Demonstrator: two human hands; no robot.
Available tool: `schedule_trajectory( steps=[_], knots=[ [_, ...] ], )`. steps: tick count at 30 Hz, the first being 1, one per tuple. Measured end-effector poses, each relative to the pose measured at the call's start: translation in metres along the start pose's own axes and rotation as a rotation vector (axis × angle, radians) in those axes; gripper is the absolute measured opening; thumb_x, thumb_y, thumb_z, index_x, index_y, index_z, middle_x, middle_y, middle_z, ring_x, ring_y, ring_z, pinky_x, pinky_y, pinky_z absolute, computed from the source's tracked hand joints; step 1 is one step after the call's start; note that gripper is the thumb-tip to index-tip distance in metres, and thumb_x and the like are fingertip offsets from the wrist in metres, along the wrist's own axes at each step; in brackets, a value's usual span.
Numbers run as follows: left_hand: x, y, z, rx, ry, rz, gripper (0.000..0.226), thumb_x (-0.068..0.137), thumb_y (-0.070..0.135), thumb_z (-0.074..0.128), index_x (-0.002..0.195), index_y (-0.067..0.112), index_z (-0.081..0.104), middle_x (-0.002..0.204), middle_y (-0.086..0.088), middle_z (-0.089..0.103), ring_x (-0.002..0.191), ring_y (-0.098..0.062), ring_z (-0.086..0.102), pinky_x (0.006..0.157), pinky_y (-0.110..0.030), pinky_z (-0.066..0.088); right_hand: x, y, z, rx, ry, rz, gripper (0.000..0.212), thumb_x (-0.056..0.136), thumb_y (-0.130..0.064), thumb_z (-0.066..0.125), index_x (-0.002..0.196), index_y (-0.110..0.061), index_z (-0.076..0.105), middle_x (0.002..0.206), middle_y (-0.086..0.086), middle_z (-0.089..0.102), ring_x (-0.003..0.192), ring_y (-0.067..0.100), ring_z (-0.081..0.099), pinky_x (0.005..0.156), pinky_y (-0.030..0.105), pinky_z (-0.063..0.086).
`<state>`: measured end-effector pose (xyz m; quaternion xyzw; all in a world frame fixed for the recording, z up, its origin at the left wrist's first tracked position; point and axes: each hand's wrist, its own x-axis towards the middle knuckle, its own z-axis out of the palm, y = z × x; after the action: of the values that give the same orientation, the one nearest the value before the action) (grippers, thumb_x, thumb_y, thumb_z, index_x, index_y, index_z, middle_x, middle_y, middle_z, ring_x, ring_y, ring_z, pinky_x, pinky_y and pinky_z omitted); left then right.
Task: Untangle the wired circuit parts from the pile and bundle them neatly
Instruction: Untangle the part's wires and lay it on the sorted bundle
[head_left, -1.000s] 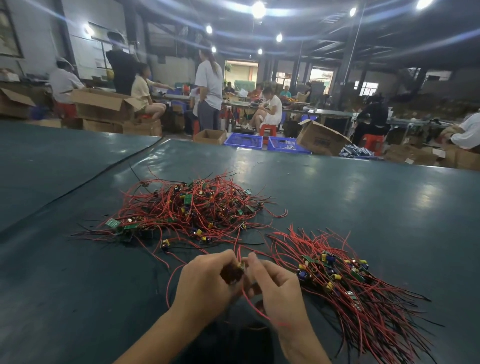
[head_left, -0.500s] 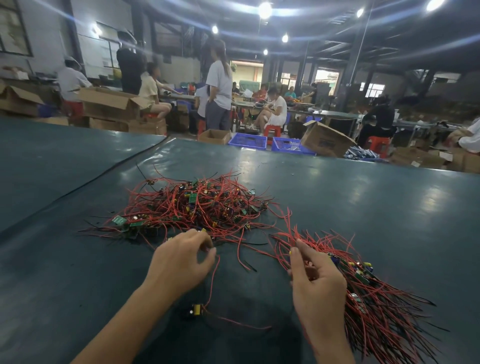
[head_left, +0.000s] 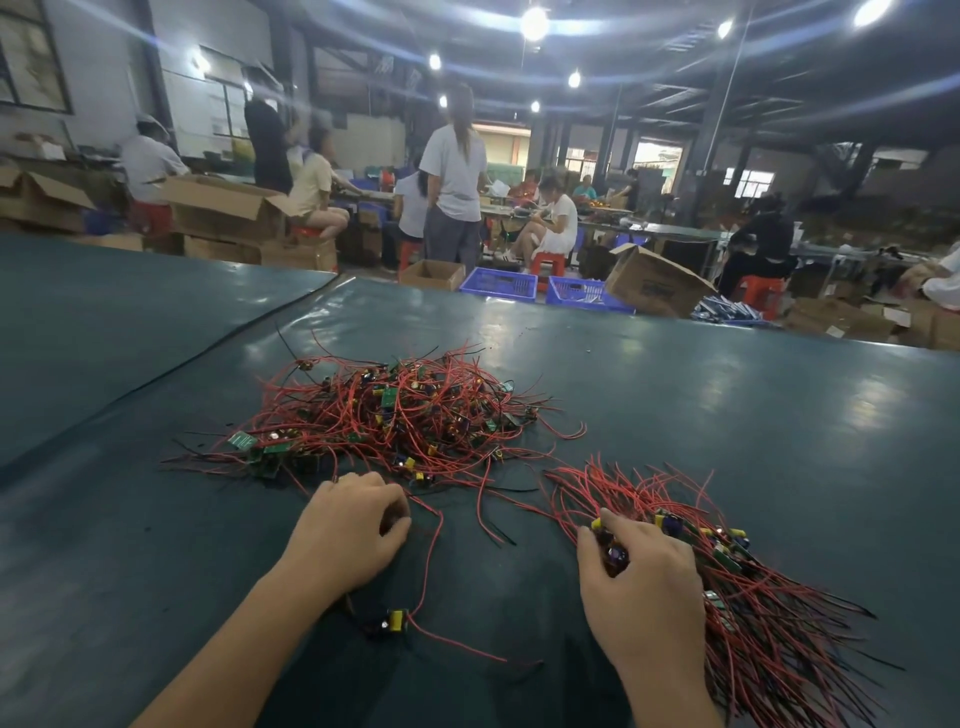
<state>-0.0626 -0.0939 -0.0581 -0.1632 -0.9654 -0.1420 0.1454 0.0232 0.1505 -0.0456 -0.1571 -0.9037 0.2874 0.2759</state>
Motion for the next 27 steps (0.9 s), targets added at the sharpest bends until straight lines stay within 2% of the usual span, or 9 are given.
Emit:
schedule_trajectory(
  steps=[3,5,8,11,13,15,18,24,27],
  knots=[
    [-0.001,0.003,-0.003,-0.080,0.039,0.016,0.025,0.089,0.053,0.055,0.083,0.030,0.062,0.085,0.014,0.058,0.082,-0.005,0.053,0.077,-0.025,0.046,0.001,-0.001,-0.003,-0.110,-0.042,0.060,0.044,0.091,-0.039,0.063,0.131,-0.020,0.063,0.133,-0.003,0.061,0.128,0.023,0.044,0.105,0.041,0.039],
    [-0.003,0.009,-0.003,-0.128,-0.042,0.020,0.039,0.085,0.065,0.052,0.068,0.030,0.056,0.072,0.014,0.056,0.069,-0.002,0.052,0.065,-0.022,0.045,0.001,-0.003,-0.006,-0.067,0.013,0.039,0.043,0.090,-0.034,0.066,0.129,-0.018,0.064,0.132,-0.001,0.062,0.126,0.024,0.047,0.103,0.041,0.042],
    [-0.006,0.018,0.000,-0.110,-0.176,0.049,0.049,0.081,0.071,0.052,0.062,0.026,0.055,0.063,0.014,0.056,0.063,-0.002,0.053,0.059,-0.021,0.043,-0.002,-0.009,-0.003,0.231,0.114,-0.133,0.026,0.086,-0.015,0.073,0.113,-0.012,0.072,0.106,-0.001,0.071,0.098,0.015,0.065,0.081,0.022,0.050],
    [-0.007,0.022,0.002,-0.140,-0.191,0.072,0.038,0.086,0.055,0.057,0.070,0.021,0.061,0.066,0.013,0.058,0.065,-0.003,0.051,0.063,-0.024,0.043,-0.009,-0.022,0.007,0.562,-0.052,-0.081,0.023,0.088,-0.012,0.071,0.109,-0.019,0.070,0.098,-0.012,0.070,0.085,-0.003,0.067,0.064,0.006,0.048],
    [-0.007,0.024,0.002,-0.218,-0.123,0.075,0.034,0.089,0.048,0.058,0.069,0.021,0.059,0.064,0.010,0.059,0.061,-0.005,0.051,0.063,-0.027,0.045,-0.014,-0.022,0.019,0.548,-0.219,-0.019,0.030,0.089,-0.020,0.069,0.119,-0.020,0.066,0.109,-0.013,0.068,0.095,-0.007,0.064,0.073,0.006,0.047],
    [-0.008,0.028,0.000,-0.428,-0.029,0.052,0.032,0.092,0.040,0.060,0.067,0.020,0.059,0.059,0.003,0.059,0.054,-0.008,0.053,0.058,-0.031,0.045,-0.015,-0.017,0.026,0.460,-0.310,0.051,0.042,0.092,-0.027,0.065,0.133,-0.020,0.057,0.127,-0.010,0.060,0.114,-0.001,0.057,0.094,0.016,0.046],
    [-0.007,0.036,-0.006,-0.803,0.051,-0.042,0.030,0.094,0.031,0.059,0.071,0.012,0.060,0.054,-0.008,0.060,0.045,-0.019,0.058,0.046,-0.029,0.047,-0.009,-0.007,0.024,0.329,-0.286,0.136,0.051,0.094,-0.032,0.061,0.142,-0.018,0.048,0.141,-0.003,0.051,0.131,0.014,0.046,0.111,0.033,0.037],
    [-0.002,0.046,-0.014,-1.271,0.099,-0.322,0.032,0.101,0.025,0.045,0.083,0.003,0.058,0.064,-0.011,0.068,0.046,-0.022,0.061,0.041,-0.023,0.046,-0.005,-0.001,0.022,0.267,-0.230,0.096,0.045,0.100,-0.037,0.050,0.140,-0.017,0.049,0.143,0.000,0.048,0.132,0.015,0.042,0.111,0.031,0.035],
    [-0.001,0.048,-0.017,-1.436,0.126,-0.393,0.031,0.103,0.026,0.042,0.087,0.007,0.061,0.074,-0.011,0.072,0.053,-0.019,0.065,0.042,-0.020,0.046,-0.005,-0.006,0.021,0.513,-0.183,0.129,0.039,0.100,-0.039,0.044,0.130,-0.018,0.059,0.126,-0.007,0.059,0.111,-0.001,0.053,0.087,0.007,0.038]
  ],
)
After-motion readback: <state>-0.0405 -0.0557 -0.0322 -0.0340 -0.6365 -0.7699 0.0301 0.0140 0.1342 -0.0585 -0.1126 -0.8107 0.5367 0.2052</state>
